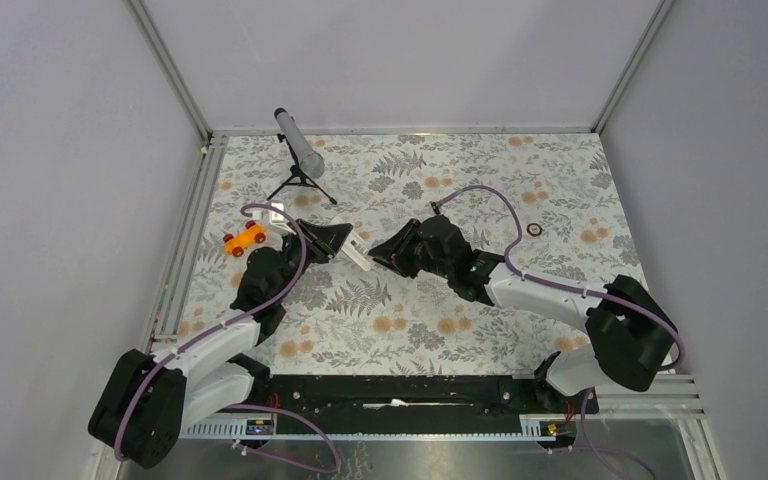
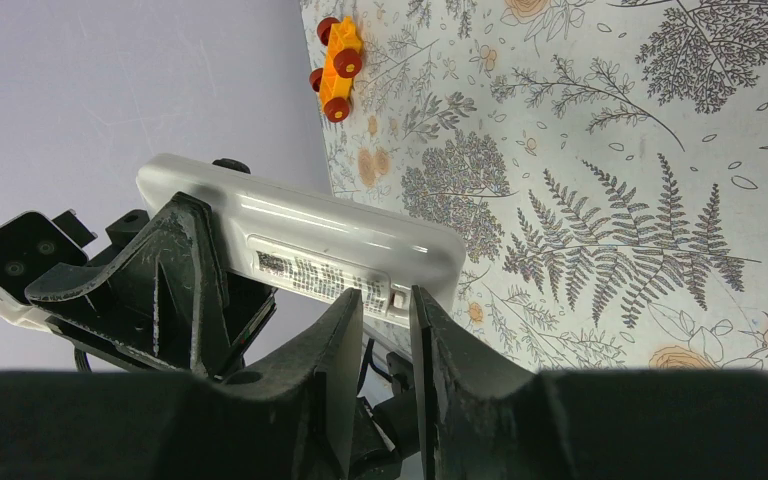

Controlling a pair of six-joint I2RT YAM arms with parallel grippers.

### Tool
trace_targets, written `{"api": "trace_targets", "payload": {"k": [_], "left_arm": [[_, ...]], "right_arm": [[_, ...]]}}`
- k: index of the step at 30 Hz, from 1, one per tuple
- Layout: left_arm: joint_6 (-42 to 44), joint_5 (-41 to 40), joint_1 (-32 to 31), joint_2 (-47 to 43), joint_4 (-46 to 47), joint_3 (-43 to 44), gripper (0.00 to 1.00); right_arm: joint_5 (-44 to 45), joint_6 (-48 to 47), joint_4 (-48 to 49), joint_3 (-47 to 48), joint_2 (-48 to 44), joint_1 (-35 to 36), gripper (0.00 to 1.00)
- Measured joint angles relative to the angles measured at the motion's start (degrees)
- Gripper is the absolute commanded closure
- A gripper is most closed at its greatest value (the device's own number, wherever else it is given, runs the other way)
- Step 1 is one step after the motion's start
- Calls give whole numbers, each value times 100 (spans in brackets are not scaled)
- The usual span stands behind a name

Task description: Load the batteries into the remote control

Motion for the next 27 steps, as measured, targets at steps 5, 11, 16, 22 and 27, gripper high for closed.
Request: {"api": "trace_targets", "payload": {"k": [5, 11, 16, 22, 27], "left_arm": [[17, -52, 0, 37, -4, 0, 100], [17, -70, -2, 96, 0, 0, 100], [61, -96, -2, 98, 2, 0, 100], [81, -114, -9, 98, 0, 0, 100], [133, -129, -11, 98, -17, 0, 100]], "right_arm": [[-33, 9, 31, 13, 76, 2, 69], [-66, 15, 107, 33, 146, 20, 74], [-72, 31, 111, 59, 216, 42, 74], [11, 31, -238, 262, 247, 72, 72], [46, 24, -474, 450, 374, 87, 73]]}}
